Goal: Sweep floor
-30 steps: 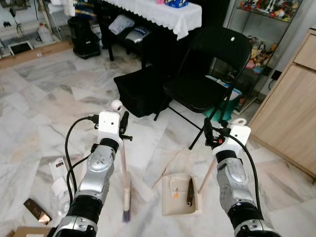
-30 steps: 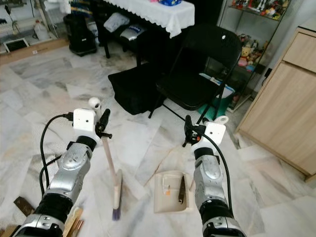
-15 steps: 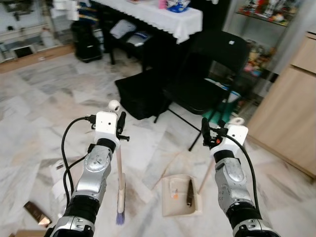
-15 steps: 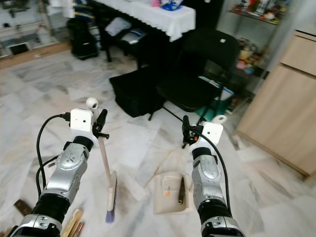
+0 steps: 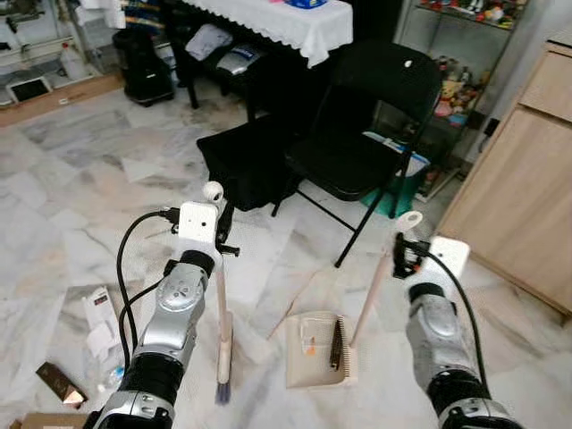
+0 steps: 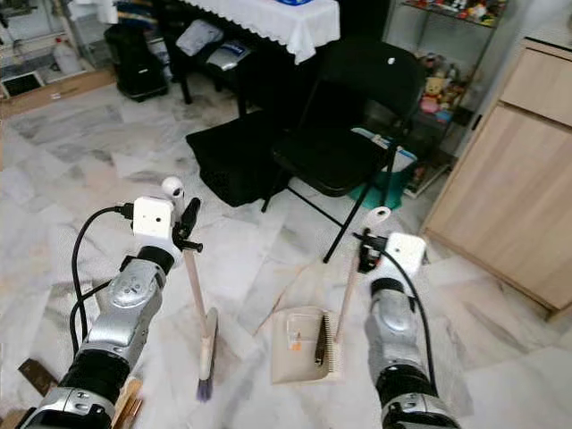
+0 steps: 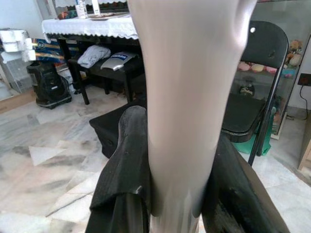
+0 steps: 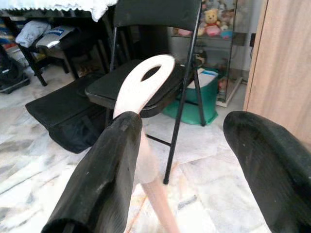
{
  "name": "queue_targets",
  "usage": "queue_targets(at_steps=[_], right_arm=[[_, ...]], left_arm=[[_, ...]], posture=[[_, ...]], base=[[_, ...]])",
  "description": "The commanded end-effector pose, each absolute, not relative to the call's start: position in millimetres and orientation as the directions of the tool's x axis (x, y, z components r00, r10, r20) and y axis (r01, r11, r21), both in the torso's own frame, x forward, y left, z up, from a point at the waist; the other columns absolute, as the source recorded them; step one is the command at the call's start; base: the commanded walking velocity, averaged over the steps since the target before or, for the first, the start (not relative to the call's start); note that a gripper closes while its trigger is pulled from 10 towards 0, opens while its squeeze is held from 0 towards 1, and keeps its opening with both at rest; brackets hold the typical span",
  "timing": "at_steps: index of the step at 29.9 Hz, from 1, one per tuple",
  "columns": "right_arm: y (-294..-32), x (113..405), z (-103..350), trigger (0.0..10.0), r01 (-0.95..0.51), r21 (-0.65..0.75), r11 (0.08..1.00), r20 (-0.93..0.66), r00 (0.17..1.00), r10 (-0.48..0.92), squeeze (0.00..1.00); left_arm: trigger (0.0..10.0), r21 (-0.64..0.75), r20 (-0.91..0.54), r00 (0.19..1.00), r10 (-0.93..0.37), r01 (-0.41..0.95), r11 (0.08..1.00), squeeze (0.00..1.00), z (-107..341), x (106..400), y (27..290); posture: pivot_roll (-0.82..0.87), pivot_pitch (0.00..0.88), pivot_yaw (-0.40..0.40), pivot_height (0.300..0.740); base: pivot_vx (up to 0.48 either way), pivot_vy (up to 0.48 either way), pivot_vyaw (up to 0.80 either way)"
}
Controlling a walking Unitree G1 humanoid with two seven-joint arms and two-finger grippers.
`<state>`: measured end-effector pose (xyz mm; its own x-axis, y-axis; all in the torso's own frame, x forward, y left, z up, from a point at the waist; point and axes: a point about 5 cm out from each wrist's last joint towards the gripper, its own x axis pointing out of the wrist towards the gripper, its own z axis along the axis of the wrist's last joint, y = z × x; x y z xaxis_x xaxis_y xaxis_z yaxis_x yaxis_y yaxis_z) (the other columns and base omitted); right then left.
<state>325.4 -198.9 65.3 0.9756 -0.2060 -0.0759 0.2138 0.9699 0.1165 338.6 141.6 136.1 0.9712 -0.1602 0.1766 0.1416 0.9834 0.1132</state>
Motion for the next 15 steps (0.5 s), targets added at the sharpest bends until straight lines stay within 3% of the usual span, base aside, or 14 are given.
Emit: queue_targets(at_steps=[1, 3, 4, 14, 15], right_arm=[[-195.4, 324.0, 65.7, 10.0, 0.186, 0.131, 0.974, -0.058, 0.982, -0.18, 0.0], [-193.3, 324.4, 66.5, 10.0, 0.17, 0.128, 0.977, -0.05, 0.985, -0.165, 0.0], [-190.4, 325.2, 67.4, 10.0, 0.159, 0.145, 0.977, -0.043, 0.987, -0.154, 1.0], [-189.2, 326.9, 68.1, 10.0, 0.155, 0.124, 0.98, -0.045, 0.988, -0.151, 1.0], [-190.4, 327.5, 69.3, 10.0, 0.155, 0.119, 0.981, -0.04, 0.988, -0.151, 0.15]], left_arm=[[10.0, 0.133, 0.218, 0.961, -0.172, 0.145, 0.98, 0.0, 147.1, 340.6, 139.3], [10.0, 0.132, 0.218, 0.961, -0.172, 0.145, 0.981, 0.0, 146.8, 340.5, 139.2], [10.0, 0.13, 0.219, 0.96, -0.174, 0.147, 0.98, 0.0, 146.5, 340.1, 138.1], [10.0, 0.128, 0.215, 0.961, -0.177, 0.152, 0.98, 0.0, 145.8, 339.7, 137.8], [10.0, 0.129, 0.213, 0.961, -0.176, 0.151, 0.98, 0.0, 145.0, 339.5, 138.4]], posture=[[-0.01, 0.05, 0.014, 0.74], [-0.01, 0.05, 0.014, 0.74], [-0.02, 0.052, 0.015, 0.74], [-0.01, 0.055, 0.015, 0.74], [-0.02, 0.056, 0.015, 0.74]], base=[[0.0, 0.0, 0.0], [0.0, 0.0, 0.0], [0.0, 0.0, 0.0], [0.0, 0.0, 0.0], [0.0, 0.0, 0.0]])
